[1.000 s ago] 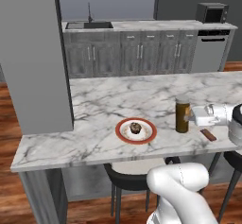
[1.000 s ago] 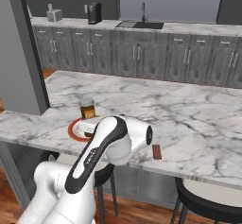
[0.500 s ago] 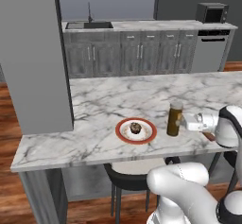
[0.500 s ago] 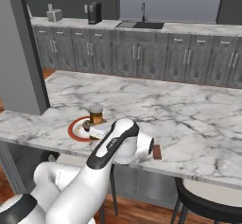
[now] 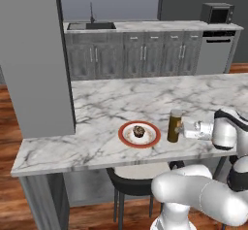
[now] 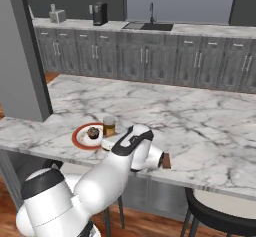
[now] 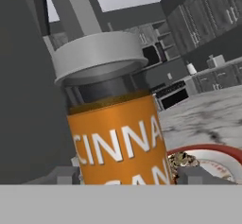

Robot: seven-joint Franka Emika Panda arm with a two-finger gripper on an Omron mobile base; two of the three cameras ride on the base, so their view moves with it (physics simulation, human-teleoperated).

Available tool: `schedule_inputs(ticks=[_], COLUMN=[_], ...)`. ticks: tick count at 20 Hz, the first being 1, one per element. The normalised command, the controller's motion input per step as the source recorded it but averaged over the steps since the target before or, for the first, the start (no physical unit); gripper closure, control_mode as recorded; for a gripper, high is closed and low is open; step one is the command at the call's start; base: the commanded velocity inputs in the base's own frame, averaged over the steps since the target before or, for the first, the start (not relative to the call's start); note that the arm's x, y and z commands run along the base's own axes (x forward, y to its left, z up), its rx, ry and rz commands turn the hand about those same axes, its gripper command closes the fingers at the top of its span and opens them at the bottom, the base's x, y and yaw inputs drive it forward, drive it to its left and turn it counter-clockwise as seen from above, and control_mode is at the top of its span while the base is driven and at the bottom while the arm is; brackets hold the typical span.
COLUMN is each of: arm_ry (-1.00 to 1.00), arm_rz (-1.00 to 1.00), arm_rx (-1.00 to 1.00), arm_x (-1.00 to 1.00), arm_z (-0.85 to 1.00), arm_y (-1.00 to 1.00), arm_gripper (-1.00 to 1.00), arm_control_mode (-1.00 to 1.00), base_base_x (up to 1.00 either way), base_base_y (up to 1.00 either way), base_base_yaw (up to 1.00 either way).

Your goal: Take the cinnamon bottle from the cabinet and place it on the dining table, next to the plate with the cupcake. Then take the chocolate from the dining counter and place it on the cupcake plate.

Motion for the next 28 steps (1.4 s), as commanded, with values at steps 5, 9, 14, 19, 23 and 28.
schedule_inputs(ticks=[5, 9, 14, 19, 23, 28], arm_ry=[-0.03, -0.09, -0.12, -0.05, -0.02, -0.03], arm_rz=[0.00, 0.00, 0.00, 0.00, 0.00, 0.00], arm_rx=[0.00, -0.01, -0.03, -0.01, 0.00, -0.02], arm_x=[0.47, 0.47, 0.35, 0.29, 0.25, -0.35], arm_z=[-0.50, -0.36, -0.43, -0.37, -0.22, 0.36], arm_y=[-0.10, -0.15, -0.20, -0.09, -0.05, -0.02], arm_gripper=[1.00, 1.00, 1.00, -1.00, -1.00, -1.00], arm_control_mode=[-1.00, -1.00, -1.00, -1.00, -1.00, -1.00], base_base_x=[0.00, 0.00, 0.00, 0.00, 0.00, 0.00], base_base_y=[0.00, 0.00, 0.00, 0.00, 0.00, 0.00], base_base_yaw=[0.00, 0.00, 0.00, 0.00, 0.00, 0.00])
